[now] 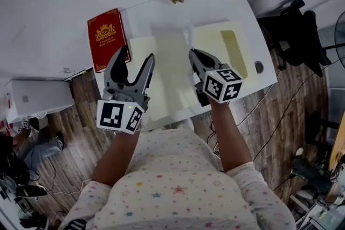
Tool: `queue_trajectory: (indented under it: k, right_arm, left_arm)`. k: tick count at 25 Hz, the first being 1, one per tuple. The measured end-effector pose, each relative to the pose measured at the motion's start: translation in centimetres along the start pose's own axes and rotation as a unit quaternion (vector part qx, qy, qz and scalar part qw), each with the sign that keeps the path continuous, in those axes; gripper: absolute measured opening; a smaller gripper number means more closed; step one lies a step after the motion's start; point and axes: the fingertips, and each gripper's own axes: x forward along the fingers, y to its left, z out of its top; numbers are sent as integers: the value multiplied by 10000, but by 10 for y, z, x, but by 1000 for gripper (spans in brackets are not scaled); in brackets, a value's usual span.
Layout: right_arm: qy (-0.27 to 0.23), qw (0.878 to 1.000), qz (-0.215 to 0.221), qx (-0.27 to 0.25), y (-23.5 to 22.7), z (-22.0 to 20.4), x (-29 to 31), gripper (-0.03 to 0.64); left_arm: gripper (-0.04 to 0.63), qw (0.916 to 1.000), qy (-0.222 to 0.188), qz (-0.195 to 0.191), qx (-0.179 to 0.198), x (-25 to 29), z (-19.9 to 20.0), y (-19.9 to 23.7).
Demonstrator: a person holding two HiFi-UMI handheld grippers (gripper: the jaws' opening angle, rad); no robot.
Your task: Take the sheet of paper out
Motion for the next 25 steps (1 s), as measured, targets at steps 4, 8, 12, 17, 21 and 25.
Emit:
queue_trajectory:
  k: [4, 8, 12, 17, 21, 25]
  right_arm:
    - [-293, 9996, 38, -47, 7, 14, -9, 1]
    - [-538, 9984, 84, -159, 16, 30, -18, 0]
    - [-760, 9967, 66, -267, 22, 44, -26, 0]
    - [-1038, 9927, -40, -620, 30, 62, -39, 0]
    - [-1275, 9883, -179, -819, 35, 76, -54, 0]
    - [-1460, 9846, -229, -933, 40, 89, -67, 0]
  left_arm:
    - [285, 10000, -87, 1, 24, -4, 7, -1]
    - [285, 9999, -167, 1, 38, -7, 14, -2]
    - [285, 9997, -244, 8, 53, -10, 21, -3]
    - [285, 9994, -326, 31, 127, -15, 30, -4]
    - [260, 9992, -381, 1, 151, -20, 36, -7]
    - [179, 9985, -508, -59, 186, -22, 45, -10]
